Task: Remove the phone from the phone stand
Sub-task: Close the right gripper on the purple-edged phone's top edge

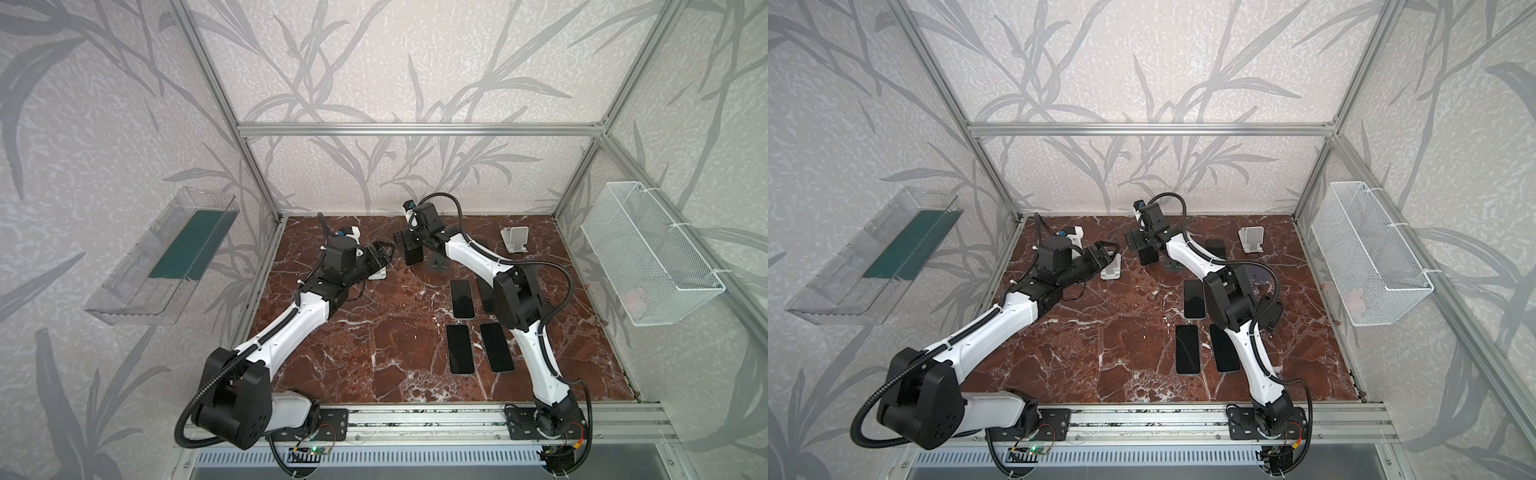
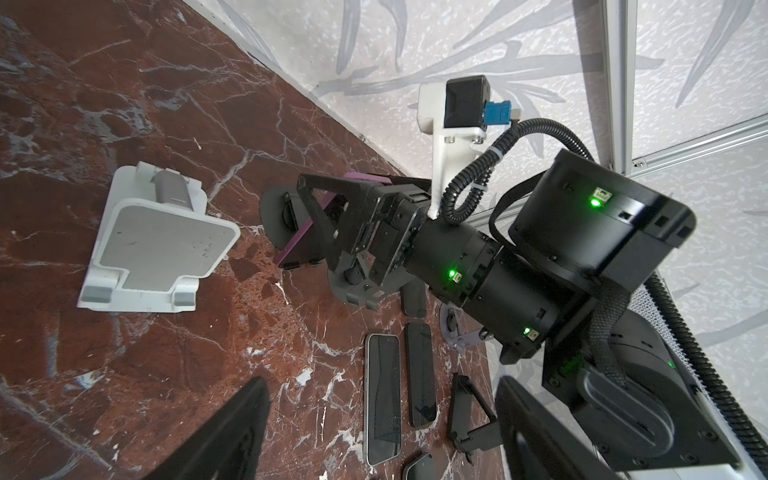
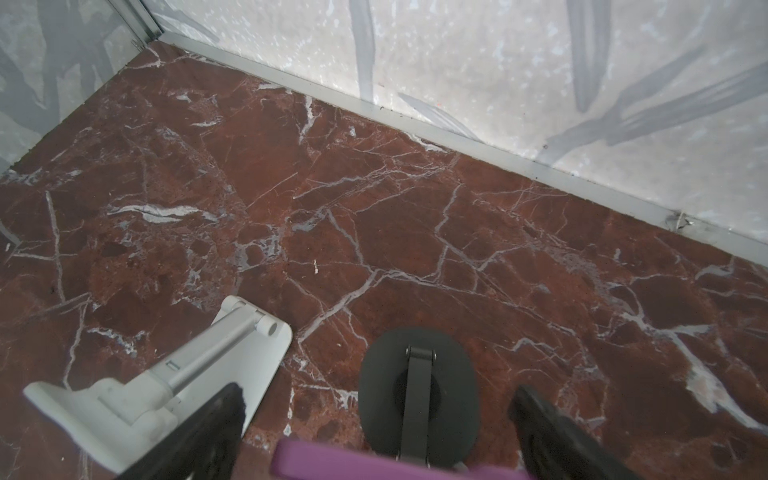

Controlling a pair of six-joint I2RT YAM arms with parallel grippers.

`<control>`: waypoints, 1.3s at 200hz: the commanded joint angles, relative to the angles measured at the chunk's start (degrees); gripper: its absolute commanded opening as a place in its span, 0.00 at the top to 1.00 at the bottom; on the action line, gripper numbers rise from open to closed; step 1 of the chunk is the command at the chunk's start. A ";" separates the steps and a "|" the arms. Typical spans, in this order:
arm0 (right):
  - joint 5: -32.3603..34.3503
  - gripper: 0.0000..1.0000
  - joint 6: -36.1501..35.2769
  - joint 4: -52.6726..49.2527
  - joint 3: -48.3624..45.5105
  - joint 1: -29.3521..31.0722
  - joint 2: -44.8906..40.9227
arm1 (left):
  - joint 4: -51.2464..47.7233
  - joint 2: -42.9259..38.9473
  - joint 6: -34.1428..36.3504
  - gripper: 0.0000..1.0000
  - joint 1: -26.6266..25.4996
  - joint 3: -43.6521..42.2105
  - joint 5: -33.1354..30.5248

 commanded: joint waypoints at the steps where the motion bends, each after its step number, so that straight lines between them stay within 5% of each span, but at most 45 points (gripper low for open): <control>1: -0.20 0.08 1.90 -2.13 1.43 -0.32 0.77 | 0.27 0.35 0.13 0.14 0.06 2.13 0.63; 82: 5.32 0.28 7.75 3.32 -5.83 2.15 -3.27 | 0.69 0.00 -0.73 0.15 0.06 2.12 1.36; 260: 15.12 0.31 8.37 0.53 -13.93 8.69 -20.44 | -0.53 -5.29 1.87 0.15 0.10 1.94 -1.99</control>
